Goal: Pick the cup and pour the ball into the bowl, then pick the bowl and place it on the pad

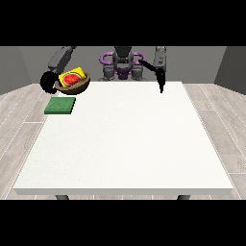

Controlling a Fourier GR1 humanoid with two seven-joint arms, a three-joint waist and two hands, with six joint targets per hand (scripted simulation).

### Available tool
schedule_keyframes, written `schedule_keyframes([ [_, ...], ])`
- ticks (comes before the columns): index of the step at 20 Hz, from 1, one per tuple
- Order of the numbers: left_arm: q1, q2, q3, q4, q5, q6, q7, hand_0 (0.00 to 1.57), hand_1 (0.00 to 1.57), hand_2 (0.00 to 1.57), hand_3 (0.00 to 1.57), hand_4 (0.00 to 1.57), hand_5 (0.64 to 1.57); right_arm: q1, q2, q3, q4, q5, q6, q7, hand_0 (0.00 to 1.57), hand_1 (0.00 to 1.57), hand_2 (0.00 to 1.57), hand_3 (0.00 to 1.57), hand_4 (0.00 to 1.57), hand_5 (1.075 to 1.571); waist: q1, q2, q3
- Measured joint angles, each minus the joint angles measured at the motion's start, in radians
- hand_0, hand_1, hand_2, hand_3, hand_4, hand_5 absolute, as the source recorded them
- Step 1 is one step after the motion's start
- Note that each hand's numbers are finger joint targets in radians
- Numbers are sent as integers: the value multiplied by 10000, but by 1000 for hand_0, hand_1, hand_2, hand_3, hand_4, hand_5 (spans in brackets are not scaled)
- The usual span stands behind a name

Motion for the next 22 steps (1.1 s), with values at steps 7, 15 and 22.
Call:
schedule_keyframes([
  [7, -259, -371, -374, -486, -434, 361, -434, 0, 0, 0, 0, 0, 710, -433, -1264, -903, 1156, -603, 1140, -725, 1571, 1571, 1571, 691, 861, 1570, 511, 1328, 7],
  [15, -418, -503, -901, -2265, -1027, 905, -226, 0, 0, 0, 0, 0, 705, -1109, -2671, -1773, 2614, -1129, 2535, -1575, 1571, 1571, 1571, 0, 832, 1570, 765, 3155, 25],
  [22, -151, -390, -1163, -3954, -1398, 1004, 398, 0, 0, 0, 0, 0, 692, -1830, -3233, -2108, 3310, -1344, 2992, -1999, 1571, 1571, 1571, 0, 512, 1564, 637, 4047, 24],
])
